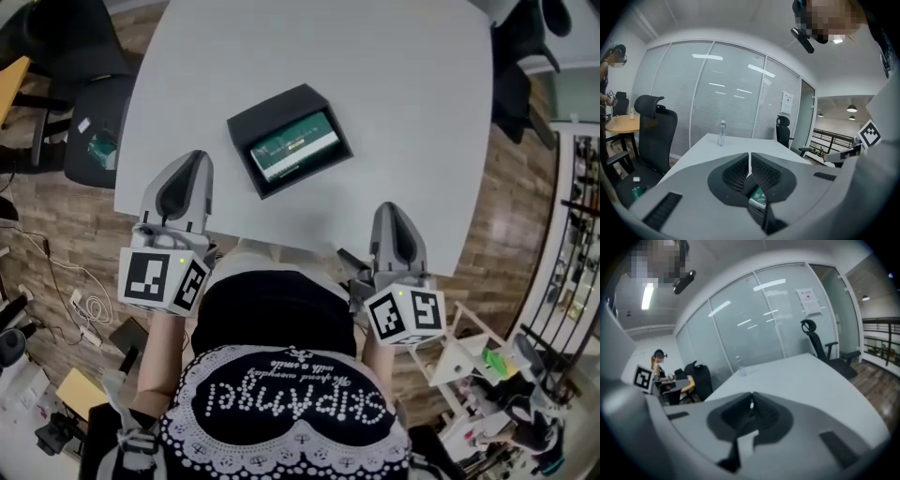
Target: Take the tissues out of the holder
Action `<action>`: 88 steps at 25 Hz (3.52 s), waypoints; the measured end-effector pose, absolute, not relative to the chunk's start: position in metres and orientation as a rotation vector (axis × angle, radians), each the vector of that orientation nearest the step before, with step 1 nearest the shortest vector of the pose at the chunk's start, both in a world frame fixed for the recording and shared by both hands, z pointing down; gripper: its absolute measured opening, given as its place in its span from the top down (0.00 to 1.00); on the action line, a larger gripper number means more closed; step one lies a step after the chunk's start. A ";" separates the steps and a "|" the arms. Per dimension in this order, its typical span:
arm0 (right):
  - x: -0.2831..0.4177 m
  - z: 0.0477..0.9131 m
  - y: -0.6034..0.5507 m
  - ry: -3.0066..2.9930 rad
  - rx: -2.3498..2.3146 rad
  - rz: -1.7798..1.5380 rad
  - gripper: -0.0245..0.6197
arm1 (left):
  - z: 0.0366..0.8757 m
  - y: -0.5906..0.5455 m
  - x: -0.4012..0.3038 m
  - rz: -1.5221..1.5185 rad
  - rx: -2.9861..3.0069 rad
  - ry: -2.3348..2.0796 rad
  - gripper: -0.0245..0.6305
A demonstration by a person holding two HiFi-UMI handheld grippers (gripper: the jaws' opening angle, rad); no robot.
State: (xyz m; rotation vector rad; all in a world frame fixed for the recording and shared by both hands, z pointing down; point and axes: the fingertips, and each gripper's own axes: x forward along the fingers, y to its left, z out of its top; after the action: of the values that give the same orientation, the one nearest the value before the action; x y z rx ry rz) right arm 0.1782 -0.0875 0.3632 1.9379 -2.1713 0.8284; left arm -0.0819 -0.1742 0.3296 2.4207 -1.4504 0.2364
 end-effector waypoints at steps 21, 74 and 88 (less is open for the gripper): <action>0.177 0.350 -0.113 -2.233 1.916 0.781 0.91 | 0.324 -0.179 -0.064 0.224 2.464 -1.388 0.90; 0.194 0.387 -0.073 -2.100 2.086 0.910 0.91 | 0.394 -0.187 0.047 0.761 2.675 -0.754 0.43; 0.176 0.406 -0.090 -2.108 2.026 0.963 0.91 | 0.447 -0.190 0.070 0.937 2.631 -0.550 0.41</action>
State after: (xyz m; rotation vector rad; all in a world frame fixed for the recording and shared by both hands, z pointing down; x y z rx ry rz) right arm 0.1760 -0.0902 0.4063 2.0264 -2.1077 0.9634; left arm 0.0695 -0.1904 0.4467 2.6308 -0.5502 0.9373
